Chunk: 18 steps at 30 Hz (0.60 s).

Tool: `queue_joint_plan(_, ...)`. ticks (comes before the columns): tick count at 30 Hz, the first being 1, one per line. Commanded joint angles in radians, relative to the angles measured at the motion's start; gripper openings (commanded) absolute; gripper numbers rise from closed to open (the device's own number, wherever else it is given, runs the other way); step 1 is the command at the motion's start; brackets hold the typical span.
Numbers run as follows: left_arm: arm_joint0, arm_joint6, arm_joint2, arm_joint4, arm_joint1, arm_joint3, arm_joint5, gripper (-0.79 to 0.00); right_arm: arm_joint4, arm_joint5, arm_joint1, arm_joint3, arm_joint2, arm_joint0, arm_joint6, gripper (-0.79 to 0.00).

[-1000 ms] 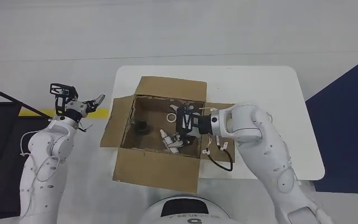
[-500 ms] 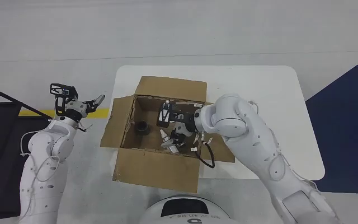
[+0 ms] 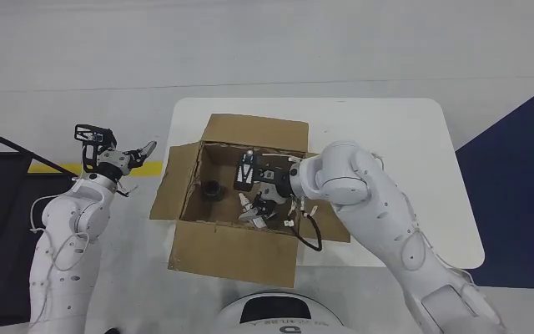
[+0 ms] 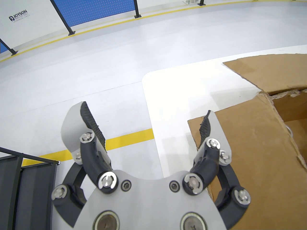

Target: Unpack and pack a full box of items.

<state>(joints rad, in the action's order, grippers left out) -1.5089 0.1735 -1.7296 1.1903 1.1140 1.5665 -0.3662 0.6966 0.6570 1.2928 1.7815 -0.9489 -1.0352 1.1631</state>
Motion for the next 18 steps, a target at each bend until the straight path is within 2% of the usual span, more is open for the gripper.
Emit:
queue_joint_plan(1,0.0,0.0,0.0,0.0,0.0,0.0,0.0,0.0,0.0,0.0,0.0,0.0,0.0,0.0,0.0,0.0)
queue_joint_plan(6,0.0,0.0,0.0,0.0,0.0,0.0,0.0,0.0,0.01,-0.029,0.001,-0.008,0.014,-0.012,-0.025,0.0)
queue_joint_plan(10,0.0,0.0,0.0,0.0,0.0,0.0,0.0,0.0,0.094,-0.137,0.003,0.0,0.055,-0.046,-0.067,0.0)
queue_joint_plan(16,0.0,0.0,0.0,0.0,0.0,0.0,0.0,0.0,0.179,-0.306,-0.002,-0.03,0.067,-0.059,0.005,0.0)
queue_joint_plan(17,0.0,0.0,0.0,0.0,0.0,0.0,0.0,0.0,0.188,-0.339,0.0,-0.043,0.074,-0.047,0.024,-0.046)
queue_joint_plan(18,0.0,0.0,0.0,0.0,0.0,0.0,0.0,0.0,0.182,-0.355,0.002,-0.057,0.08,-0.039,0.034,-0.031)
